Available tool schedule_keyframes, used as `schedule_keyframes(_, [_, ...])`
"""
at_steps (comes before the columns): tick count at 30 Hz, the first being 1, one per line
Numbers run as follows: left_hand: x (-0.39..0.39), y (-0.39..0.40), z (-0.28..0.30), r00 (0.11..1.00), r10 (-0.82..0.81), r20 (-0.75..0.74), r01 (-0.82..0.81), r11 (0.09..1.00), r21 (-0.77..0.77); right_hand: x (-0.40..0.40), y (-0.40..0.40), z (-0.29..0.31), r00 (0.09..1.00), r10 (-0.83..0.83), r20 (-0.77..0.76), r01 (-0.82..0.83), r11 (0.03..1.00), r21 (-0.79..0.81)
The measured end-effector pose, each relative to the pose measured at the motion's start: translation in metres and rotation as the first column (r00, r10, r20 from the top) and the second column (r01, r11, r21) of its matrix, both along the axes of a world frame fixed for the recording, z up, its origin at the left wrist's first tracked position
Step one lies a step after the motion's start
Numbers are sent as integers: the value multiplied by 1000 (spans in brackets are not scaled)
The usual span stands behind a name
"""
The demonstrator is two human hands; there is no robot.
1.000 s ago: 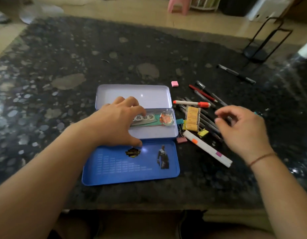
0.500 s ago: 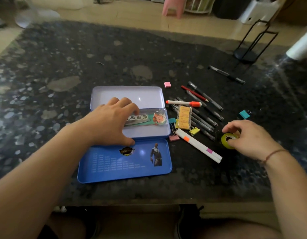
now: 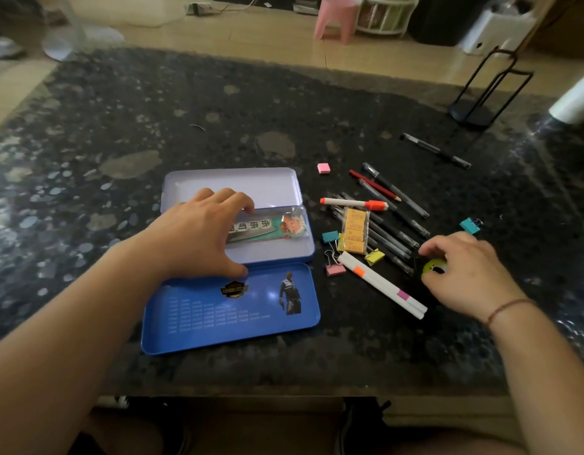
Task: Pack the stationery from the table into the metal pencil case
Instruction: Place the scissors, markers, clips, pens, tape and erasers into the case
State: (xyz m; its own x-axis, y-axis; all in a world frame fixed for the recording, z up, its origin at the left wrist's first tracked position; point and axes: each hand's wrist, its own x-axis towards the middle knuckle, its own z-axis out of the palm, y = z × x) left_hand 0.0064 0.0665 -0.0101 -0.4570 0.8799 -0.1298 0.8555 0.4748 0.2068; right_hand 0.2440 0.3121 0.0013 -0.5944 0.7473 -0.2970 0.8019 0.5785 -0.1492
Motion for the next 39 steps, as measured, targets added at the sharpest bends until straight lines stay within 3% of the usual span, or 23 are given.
schedule_keyframes(6, [0, -2, -1, 1000, 10, -20, -10, 1000, 29, -34, -37, -7, 944, 72, -323, -37, 993, 115])
schedule_keyframes(11, [4, -4, -2, 1000, 11, -20, -10, 999, 46, -70, -45, -26, 994, 28, -108, 5, 956, 292])
schedule_keyframes(14, [-1, -9, 3, 996, 16, 87, -20, 999, 44, -81, -42, -30, 997, -49, -51, 61, 960, 274])
schedule_keyframes(17, [-16, -20, 7, 976, 57, 210, -68, 997, 47, -81, -42, -26, 993, -60, -101, 82, 970, 230])
schedule_keyframes(22, [-32, -37, 4, 978, 123, 166, -130, 991, 33, -76, -45, -17, 952, -52, -303, 66, 997, 36])
schedule_keyframes(25, [-31, -37, 4, 983, 111, 146, -118, 992, 42, -77, -45, -13, 872, -128, -472, 110, 992, -65])
schedule_keyframes(28, [-30, -34, 4, 983, 101, 156, -108, 993, 40, -79, -48, -11, 815, -121, -567, 167, 985, 30])
schedule_keyframes(31, [-34, -38, 5, 970, 107, 220, -113, 993, 16, -83, -48, -11, 899, -83, -430, 162, 975, 150])
schedule_keyframes(34, [-41, -46, 6, 945, 136, 296, -148, 989, 16, -84, -45, -9, 959, -145, -242, 182, 974, 134])
schedule_keyframes(36, [-44, -51, 7, 939, 134, 316, -156, 987, 46, -84, -47, -6, 962, -138, -235, 173, 976, 135])
schedule_keyframes(39, [-44, -53, 9, 940, 108, 322, -138, 988, 71, -82, -52, 2, 926, -75, -369, 157, 968, 197])
